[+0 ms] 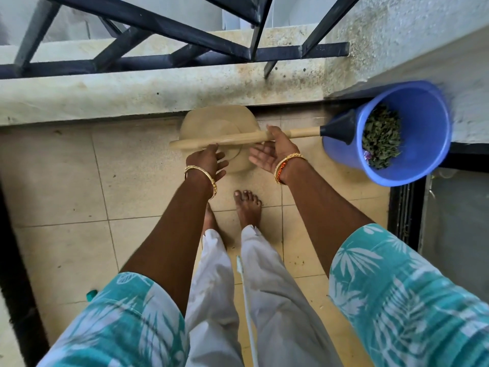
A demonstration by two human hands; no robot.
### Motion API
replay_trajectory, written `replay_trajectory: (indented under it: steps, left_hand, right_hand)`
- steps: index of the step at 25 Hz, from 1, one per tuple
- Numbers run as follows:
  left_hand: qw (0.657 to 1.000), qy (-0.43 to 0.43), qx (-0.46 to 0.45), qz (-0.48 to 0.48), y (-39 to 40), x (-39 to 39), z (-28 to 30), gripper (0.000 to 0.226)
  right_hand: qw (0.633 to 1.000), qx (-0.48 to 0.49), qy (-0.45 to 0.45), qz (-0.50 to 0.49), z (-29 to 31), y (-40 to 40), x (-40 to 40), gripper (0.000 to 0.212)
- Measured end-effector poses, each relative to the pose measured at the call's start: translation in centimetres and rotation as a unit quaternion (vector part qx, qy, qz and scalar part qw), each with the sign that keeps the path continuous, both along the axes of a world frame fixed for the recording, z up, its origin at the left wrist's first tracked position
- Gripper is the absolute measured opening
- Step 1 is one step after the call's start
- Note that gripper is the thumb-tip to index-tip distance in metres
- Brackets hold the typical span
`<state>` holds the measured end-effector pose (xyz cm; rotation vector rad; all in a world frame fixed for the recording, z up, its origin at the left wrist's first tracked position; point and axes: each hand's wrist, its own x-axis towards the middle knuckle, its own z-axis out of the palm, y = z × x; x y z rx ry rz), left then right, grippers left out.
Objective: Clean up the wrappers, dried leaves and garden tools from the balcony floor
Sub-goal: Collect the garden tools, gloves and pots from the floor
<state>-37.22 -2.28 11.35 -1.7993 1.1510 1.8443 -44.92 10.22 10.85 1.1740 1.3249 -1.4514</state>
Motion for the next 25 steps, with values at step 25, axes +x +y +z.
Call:
replay_trajectory:
  steps: [25]
  left_hand:
    - [0.847,-0.278,-0.384,-0.239,9.3,32.7,36.4,0.069]
  right_hand:
    - [0.044,-0.004,0.619,0.784,34.6,-4.8,27.4,0.062]
